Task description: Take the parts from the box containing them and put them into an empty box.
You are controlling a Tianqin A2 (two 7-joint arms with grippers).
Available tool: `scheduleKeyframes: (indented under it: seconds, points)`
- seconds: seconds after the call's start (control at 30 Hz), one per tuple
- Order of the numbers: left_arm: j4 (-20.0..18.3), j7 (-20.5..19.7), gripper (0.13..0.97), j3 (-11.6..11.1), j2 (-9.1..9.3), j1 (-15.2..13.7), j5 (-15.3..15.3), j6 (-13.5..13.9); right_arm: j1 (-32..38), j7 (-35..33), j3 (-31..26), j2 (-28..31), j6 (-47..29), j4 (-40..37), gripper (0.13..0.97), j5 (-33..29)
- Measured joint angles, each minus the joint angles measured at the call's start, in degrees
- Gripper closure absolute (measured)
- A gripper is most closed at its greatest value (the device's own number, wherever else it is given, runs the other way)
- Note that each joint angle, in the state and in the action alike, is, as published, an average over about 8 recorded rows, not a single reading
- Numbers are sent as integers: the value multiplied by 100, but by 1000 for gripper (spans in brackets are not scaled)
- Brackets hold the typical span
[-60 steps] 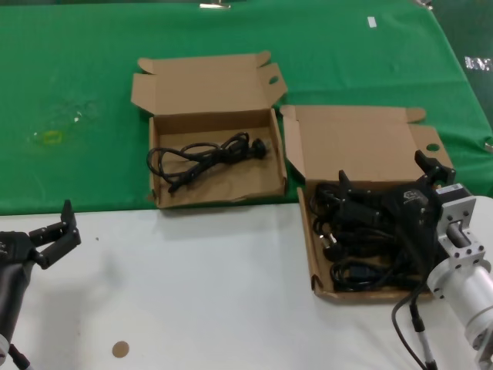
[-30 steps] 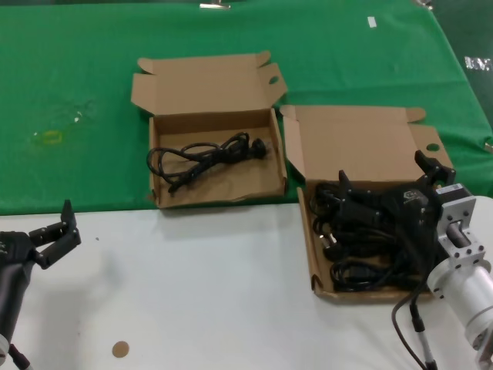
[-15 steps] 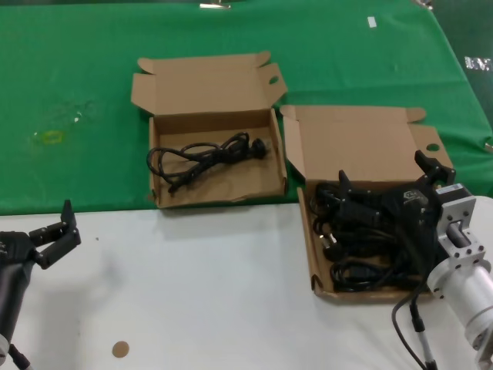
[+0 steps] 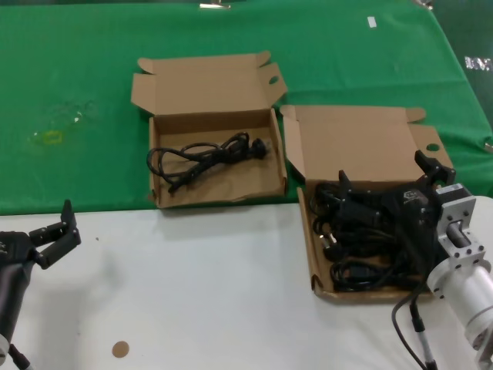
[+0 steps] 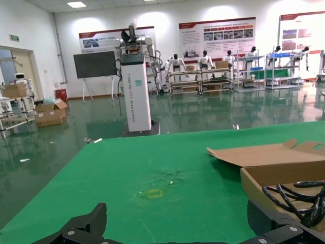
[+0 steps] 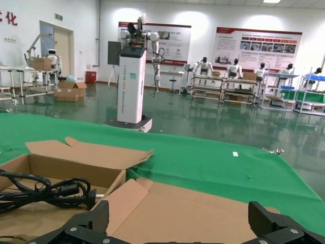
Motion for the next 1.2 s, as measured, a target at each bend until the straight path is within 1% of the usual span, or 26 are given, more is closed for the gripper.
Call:
scheduleKeyframes:
  seconds: [1.2]
  points:
    - [0, 0, 132, 0, 0, 0, 0, 0, 0, 0, 0, 0, 0, 0, 129, 0]
